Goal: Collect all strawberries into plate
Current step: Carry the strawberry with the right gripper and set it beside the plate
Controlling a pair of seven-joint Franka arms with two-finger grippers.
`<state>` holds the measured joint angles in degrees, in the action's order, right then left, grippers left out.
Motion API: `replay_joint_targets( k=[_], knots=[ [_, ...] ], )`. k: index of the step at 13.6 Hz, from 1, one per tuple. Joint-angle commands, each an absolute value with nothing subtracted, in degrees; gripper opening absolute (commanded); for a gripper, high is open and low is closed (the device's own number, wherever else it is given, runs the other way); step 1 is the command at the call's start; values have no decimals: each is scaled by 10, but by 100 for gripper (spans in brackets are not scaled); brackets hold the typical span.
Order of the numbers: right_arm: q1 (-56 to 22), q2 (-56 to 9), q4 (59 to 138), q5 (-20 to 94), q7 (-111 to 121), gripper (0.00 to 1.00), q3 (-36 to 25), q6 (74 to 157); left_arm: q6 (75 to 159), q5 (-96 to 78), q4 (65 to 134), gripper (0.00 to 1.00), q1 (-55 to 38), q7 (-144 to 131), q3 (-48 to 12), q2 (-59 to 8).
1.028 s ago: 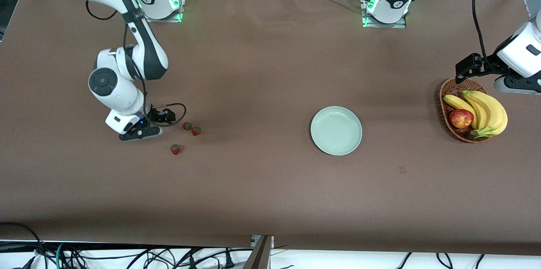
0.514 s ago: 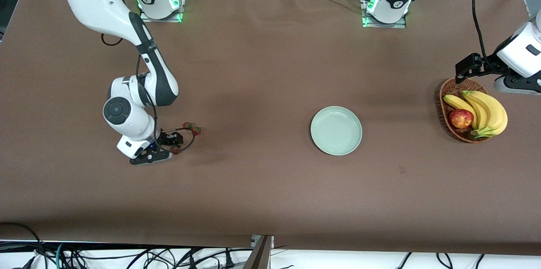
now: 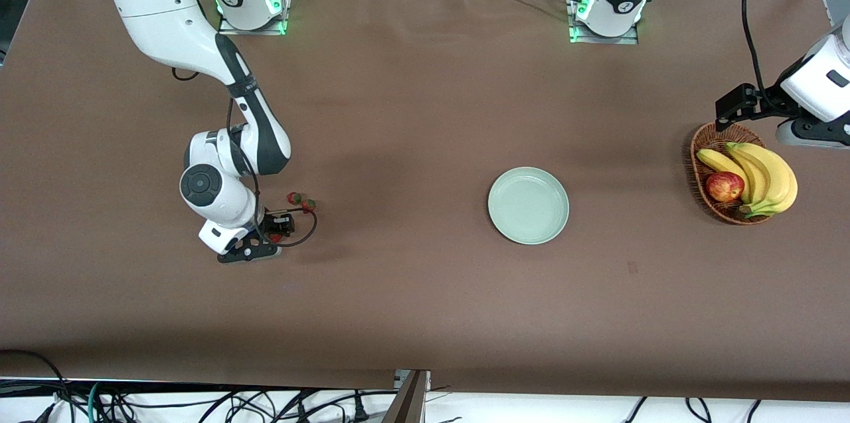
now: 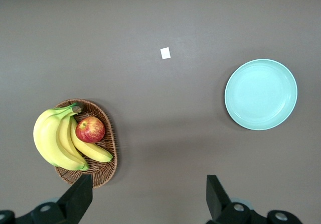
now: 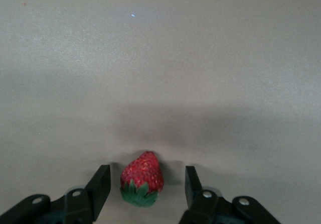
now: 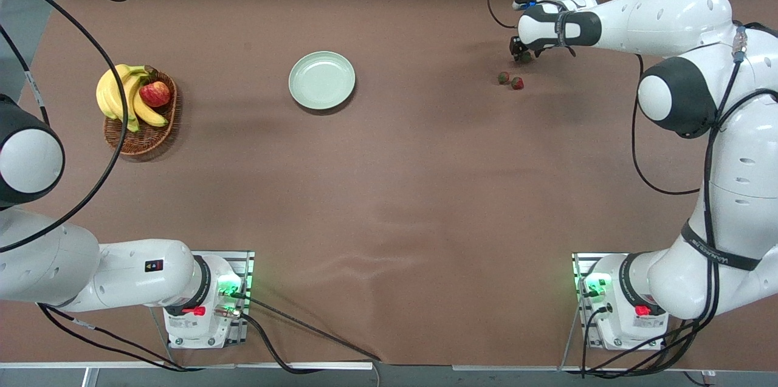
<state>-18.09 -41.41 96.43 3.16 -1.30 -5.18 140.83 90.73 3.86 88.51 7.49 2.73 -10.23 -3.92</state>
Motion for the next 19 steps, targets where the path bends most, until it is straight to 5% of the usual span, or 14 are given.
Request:
replay_joint_targets(
  k=[1, 5, 12, 16, 19],
  knots=[
    [-179, -420, 948, 38, -23, 44, -49, 1398, 896, 32, 881, 100, 79, 35, -105, -38],
    [-178, -411, 947, 40, -24, 12, -48, 1360, 896, 32, 881, 100, 79, 35, -105, -38],
    [-222, -393, 804, 162, -194, 14, -33, 1104, 889, 31, 881, 100, 79, 35, -105, -38],
    [-254, -398, 772, 190, -433, 15, 60, 1116, 889, 31, 882, 100, 79, 35, -105, -38],
    [-297, -411, 765, 193, -516, 15, 69, 1195, 889, 31, 882, 100, 79, 37, -105, -38]
  ],
)
